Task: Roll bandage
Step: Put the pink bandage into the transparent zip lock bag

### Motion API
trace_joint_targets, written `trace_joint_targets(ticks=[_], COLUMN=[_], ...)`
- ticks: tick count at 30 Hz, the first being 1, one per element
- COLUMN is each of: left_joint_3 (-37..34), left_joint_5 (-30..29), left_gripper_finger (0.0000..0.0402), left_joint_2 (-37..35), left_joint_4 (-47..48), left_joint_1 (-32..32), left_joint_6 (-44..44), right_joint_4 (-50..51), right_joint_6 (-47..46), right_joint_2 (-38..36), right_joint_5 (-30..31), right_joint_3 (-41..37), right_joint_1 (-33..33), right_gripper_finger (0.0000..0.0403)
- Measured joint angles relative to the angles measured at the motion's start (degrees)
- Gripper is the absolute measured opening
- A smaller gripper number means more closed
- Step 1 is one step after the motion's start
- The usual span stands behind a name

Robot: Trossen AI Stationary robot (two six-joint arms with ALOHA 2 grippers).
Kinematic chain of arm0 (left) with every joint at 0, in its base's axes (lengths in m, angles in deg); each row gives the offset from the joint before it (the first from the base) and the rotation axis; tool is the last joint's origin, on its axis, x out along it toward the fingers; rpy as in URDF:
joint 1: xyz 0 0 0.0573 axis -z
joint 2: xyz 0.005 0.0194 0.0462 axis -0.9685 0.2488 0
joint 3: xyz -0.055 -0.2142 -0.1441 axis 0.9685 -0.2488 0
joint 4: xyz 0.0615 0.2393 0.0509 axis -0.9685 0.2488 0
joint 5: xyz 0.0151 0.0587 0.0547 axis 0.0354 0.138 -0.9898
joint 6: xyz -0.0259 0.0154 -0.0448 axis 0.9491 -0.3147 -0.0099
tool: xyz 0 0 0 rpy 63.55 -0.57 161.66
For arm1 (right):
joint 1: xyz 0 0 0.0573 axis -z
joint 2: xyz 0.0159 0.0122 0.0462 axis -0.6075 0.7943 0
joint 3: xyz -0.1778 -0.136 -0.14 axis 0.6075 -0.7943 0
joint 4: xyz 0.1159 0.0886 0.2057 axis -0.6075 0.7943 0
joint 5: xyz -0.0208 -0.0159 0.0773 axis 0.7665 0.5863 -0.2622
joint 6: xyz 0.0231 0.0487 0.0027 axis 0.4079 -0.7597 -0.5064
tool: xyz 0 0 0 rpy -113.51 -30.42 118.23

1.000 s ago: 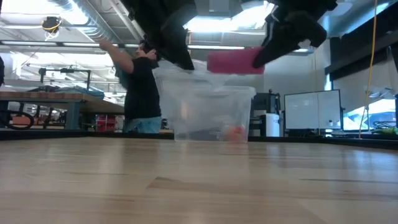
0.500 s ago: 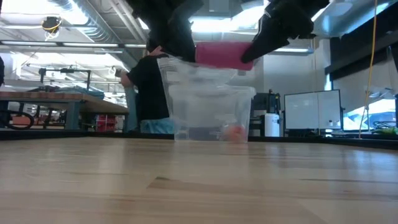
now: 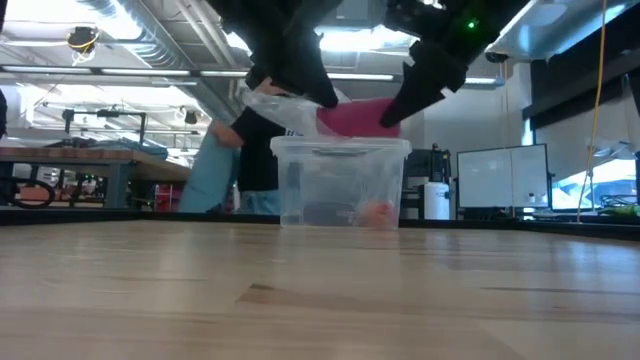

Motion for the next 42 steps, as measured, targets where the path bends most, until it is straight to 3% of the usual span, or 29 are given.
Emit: trace_joint_targets(ticks=[8,17,21,25,35,42], left_joint_3=[-0.02,-0.02,-0.07,-0.07,-0.02,0.0], left_joint_5=[0.46,2.06,2.89,3.62,4.86,3.28], left_gripper_finger=[0.0005,0.0005,0.0005,0.0005,0.0005,0.0005], left_joint_2=[1.17,2.22,3.09,3.36,2.95,2.96], left_joint_4=[-8.37,-14.57,-15.74,-15.34,-12.04,-8.93], left_joint_1=[0.36,0.72,1.24,1.14,0.81,-0.33], left_joint_6=[0.01,0.31,-6.26,-7.47,-3.1,0.16], right_joint_4=[-2.42,-11.28,-11.14,-11.72,-10.08,-4.28], right_joint_6=[-4.4,-5.9,-5.68,-5.38,-4.32,-4.78], right_joint_2=[0.53,0.49,0.46,0.5,0.41,0.42], right_joint_5=[1.84,-4.63,-3.68,-6.23,-10.02,-17.09], right_joint_3=[0.05,0.05,0.02,-0.11,-0.85,-0.56], right_joint_1=[1.41,1.42,1.4,1.4,1.44,1.24], right_gripper_finger=[0.0066,0.0066,0.0073,0.0101,0.0225,0.0249])
